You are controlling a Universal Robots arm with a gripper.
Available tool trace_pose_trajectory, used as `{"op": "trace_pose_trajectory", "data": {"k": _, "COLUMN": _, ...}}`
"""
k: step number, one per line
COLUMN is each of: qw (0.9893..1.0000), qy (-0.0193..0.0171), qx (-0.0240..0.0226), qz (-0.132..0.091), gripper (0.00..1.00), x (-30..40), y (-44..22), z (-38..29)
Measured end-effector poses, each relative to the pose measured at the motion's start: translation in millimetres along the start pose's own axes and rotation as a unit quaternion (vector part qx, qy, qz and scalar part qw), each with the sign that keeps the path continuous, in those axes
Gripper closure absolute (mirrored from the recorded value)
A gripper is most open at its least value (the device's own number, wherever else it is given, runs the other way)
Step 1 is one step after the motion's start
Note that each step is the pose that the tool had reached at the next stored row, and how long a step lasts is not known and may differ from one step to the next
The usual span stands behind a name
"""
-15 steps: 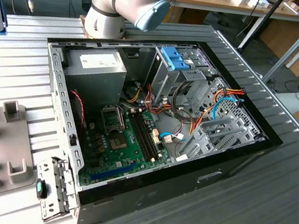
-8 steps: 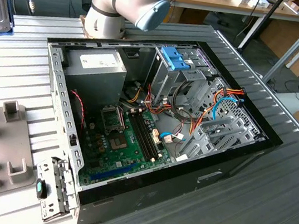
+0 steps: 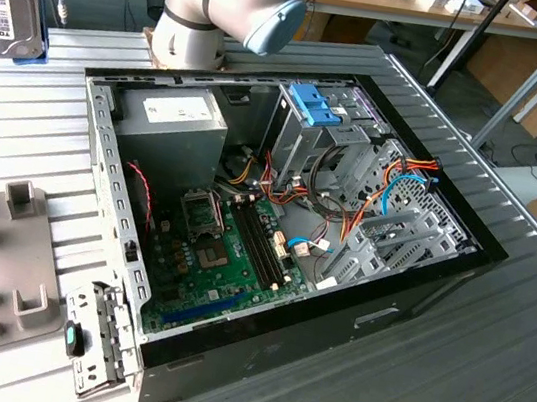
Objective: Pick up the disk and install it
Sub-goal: 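Pick up the disk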
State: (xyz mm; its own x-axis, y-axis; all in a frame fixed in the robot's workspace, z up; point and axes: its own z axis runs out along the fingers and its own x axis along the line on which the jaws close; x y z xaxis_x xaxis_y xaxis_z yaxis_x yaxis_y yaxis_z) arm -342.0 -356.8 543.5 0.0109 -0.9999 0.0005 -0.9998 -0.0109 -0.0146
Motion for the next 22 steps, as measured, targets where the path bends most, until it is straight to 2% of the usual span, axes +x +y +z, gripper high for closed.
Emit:
{"op": "trace_pose_trajectory", "data": {"k": 6, "qw": 1.0, "qy": 0.0, "qx": -0.0001, "qz": 0.0, "gripper": 0.63, "x": 0.0, "y": -1.3, "z": 0.0}}
{"op": "trace_pose_trajectory", "data": {"k": 9, "qw": 1.0, "qy": 0.0, "qx": 0.0, "qz": 0.0, "gripper": 0.63, "x": 0.1, "y": -5.0, "z": 0.1}}
{"op": "trace_pose_trajectory", "data": {"k": 13, "qw": 1.0, "qy": 0.0, "qx": 0.0, "qz": 0.0, "gripper": 0.63, "x": 0.1, "y": -13.5, "z": 0.2}}
{"op": "trace_pose_trajectory", "data": {"k": 14, "qw": 1.0, "qy": 0.0, "qx": 0.0, "qz": 0.0, "gripper": 0.63, "x": 0.0, "y": -17.9, "z": 0.2}}
{"op": "trace_pose_trajectory", "data": {"k": 18, "qw": 1.0, "qy": 0.0, "qx": 0.0, "qz": 0.0, "gripper": 0.63, "x": -0.1, "y": -27.8, "z": 0.5}}
{"op": "trace_pose_trajectory", "data": {"k": 22, "qw": 1.0, "qy": 0.0, "qx": 0.0, "qz": 0.0, "gripper": 0.63, "x": -0.2, "y": -35.4, "z": 0.5}}
